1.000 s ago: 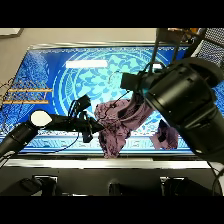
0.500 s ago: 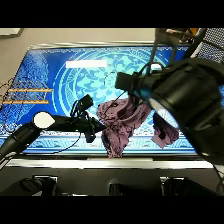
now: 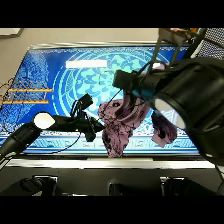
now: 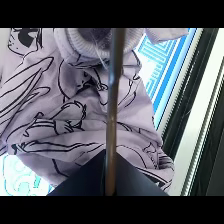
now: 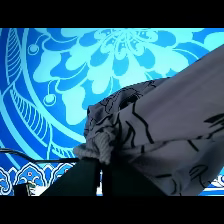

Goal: Fold the clothes and pants, and hang the long-sleeved shirts on hangers.

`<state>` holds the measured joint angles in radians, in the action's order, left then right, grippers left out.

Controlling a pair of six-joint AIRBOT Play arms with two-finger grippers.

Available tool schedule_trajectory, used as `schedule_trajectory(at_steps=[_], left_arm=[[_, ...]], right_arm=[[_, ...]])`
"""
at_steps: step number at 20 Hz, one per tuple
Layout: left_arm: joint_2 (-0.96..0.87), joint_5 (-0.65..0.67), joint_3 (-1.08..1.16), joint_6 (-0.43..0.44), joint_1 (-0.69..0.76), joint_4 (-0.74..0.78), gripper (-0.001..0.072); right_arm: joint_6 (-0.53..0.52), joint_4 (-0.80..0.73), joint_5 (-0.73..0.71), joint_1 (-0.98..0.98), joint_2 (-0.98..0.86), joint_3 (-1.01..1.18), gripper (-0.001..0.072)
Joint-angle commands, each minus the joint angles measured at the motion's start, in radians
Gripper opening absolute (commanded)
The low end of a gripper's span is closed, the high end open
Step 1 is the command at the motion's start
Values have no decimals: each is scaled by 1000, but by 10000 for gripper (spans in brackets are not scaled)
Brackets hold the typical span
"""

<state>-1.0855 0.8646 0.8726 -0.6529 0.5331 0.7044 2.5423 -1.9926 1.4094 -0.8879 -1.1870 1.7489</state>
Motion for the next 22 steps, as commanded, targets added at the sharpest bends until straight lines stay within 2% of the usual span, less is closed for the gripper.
schedule_trajectory(at_steps=[1, 4, 5, 6, 7, 9, 13, 16, 17, 18, 19, 20, 22], left_arm=[[0, -2, 1, -3, 1, -2, 23], [0, -2, 1, -3, 0, -2, 23], [0, -2, 1, -3, 0, -1, 23], [0, -2, 1, -3, 0, -1, 23], [0, -2, 1, -3, 0, -1, 23], [0, -2, 1, -3, 0, -1, 23], [0, -2, 1, -2, 0, -1, 22], [0, -2, 1, -2, 0, 1, 23], [0, -2, 1, -2, 0, 4, 23], [0, -2, 1, -2, 0, 8, 22], [0, -2, 1, -2, 0, 16, 22], [0, -1, 1, -2, -1, 26, 22], [0, -2, 2, -2, -4, 29, 22]], right_arm=[[-8, 30, -32, 0, -21, 0, 40], [-17, 42, -67, 0, -21, 0, 54], [-37, 49, -66, 0, -20, 0, 132], [-75, 53, -58, 0, -17, 1, 280], [-106, 52, -43, 0, -8, 1, 392], [-134, 26, -28, 0, 27, 1, 428], [-146, -89, -18, 1, 141, 1, 430], [-145, -200, 110, 66, 227, 1, 431], [-155, -197, 170, 148, 251, 1, 462], [-196, -178, 209, 239, 268, 1, 498], [-298, -130, 234, 345, 277, 1, 494], [-421, -58, 259, 441, 275, 1, 494], [-732, 131, 275, 595, 248, 1, 504]])
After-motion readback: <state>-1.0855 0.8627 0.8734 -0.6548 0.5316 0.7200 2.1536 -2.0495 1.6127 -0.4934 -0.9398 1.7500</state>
